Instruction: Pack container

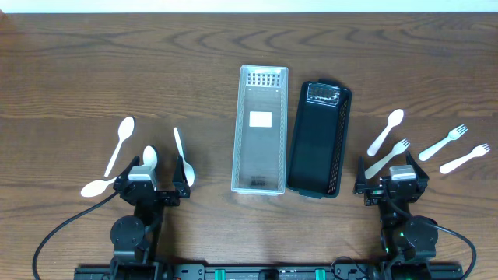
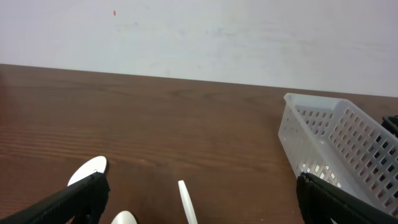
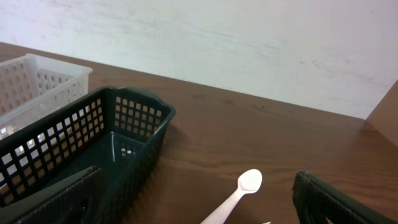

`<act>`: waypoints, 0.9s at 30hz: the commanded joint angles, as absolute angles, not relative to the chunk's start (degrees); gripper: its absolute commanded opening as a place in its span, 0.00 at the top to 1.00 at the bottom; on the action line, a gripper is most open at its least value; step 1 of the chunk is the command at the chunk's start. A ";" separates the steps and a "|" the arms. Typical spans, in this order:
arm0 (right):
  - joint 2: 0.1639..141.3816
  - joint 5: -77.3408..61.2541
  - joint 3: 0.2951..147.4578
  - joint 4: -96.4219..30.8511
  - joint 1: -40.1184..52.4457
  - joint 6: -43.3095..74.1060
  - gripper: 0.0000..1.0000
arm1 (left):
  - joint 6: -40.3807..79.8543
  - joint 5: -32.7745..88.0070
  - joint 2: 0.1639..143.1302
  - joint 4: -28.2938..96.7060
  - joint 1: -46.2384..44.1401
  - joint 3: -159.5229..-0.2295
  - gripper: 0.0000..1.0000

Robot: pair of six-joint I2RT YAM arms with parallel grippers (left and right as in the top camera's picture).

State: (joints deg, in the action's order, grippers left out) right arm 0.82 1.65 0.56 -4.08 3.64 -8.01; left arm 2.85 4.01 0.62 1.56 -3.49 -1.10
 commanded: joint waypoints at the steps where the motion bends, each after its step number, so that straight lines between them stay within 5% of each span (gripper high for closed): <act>1: 0.32 1.21 0.32 -4.16 4.56 -8.69 0.01 | 3.11 3.81 0.19 3.62 -3.57 -0.23 0.02; 12: 0.32 1.02 0.32 -4.08 4.56 -8.51 0.01 | 3.07 3.77 0.19 3.55 -3.57 -0.23 0.02; 20: 0.56 1.48 1.26 -4.08 4.40 9.61 0.01 | 11.88 4.05 1.61 3.64 -3.62 -2.48 0.02; 27: 8.58 2.81 9.58 -4.91 2.46 6.22 0.01 | 10.98 2.39 16.64 3.92 -3.62 -16.67 0.02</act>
